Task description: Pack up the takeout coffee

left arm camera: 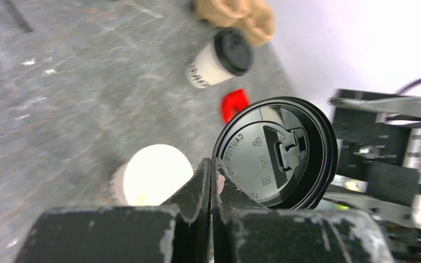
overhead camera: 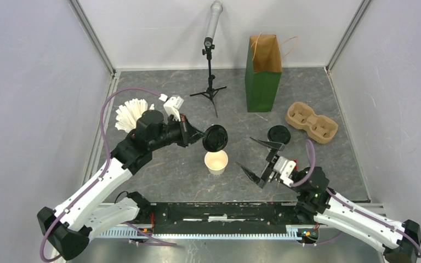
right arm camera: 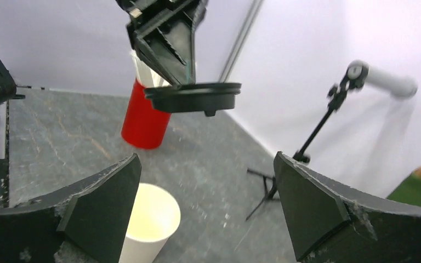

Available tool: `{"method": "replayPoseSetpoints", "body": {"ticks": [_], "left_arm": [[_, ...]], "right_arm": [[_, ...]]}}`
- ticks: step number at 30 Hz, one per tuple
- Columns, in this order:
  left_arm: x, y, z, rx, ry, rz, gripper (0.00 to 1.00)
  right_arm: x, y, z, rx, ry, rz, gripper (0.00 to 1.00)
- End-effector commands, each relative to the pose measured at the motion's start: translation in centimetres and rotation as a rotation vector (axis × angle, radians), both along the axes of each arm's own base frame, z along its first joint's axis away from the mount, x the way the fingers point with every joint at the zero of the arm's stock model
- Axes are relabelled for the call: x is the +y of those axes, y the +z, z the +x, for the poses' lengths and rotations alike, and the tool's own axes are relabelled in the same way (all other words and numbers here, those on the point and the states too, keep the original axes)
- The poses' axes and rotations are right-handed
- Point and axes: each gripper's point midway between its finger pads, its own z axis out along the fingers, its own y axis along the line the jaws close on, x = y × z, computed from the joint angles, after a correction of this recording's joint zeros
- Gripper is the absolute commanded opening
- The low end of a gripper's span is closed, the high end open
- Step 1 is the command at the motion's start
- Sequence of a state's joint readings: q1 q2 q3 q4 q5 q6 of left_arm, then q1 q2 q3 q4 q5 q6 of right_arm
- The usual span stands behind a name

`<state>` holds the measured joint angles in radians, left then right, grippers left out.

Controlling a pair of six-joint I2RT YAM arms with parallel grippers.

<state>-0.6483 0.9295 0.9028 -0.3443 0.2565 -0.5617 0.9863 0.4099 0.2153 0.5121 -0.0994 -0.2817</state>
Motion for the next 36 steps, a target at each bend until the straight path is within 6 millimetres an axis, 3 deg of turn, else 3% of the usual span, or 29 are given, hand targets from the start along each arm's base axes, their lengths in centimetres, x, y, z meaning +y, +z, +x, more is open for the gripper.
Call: {"method": "replayPoseSetpoints", "body": {"ticks": [1, 6, 14, 23, 36], "left_arm": [[-2.9, 5.3, -2.8, 0.052, -0.177, -0.321, 0.02], [-4.2, 7.4, -4.7, 0.107, -0.302, -0.478, 0.02], [-4.5, 6.6, -5.9, 0.198, -0.356, -0.566, 0.02], [-4.6, 5.9, -5.5, 0.218, -0.33, -0.578, 0.02], [-4.9, 5.5, -4.8, 0.244, -0.299, -0.64, 0.02]], "right_arm": [[-0.9, 6.3, -3.1, -0.381, 0.056, 0.149, 0.98], [1.0, 7.2, -3.4, -0.46, 0.11, 0.105, 0.98], [1.0, 8.7, -2.4, -0.504, 0.048, 0.166, 0.98], [2.5, 9.2, -2.0, -0.525, 0.058, 0.16, 0.98], [2.9, 9.5, -1.3, -0.52, 0.017, 0.187, 0.98]]}}
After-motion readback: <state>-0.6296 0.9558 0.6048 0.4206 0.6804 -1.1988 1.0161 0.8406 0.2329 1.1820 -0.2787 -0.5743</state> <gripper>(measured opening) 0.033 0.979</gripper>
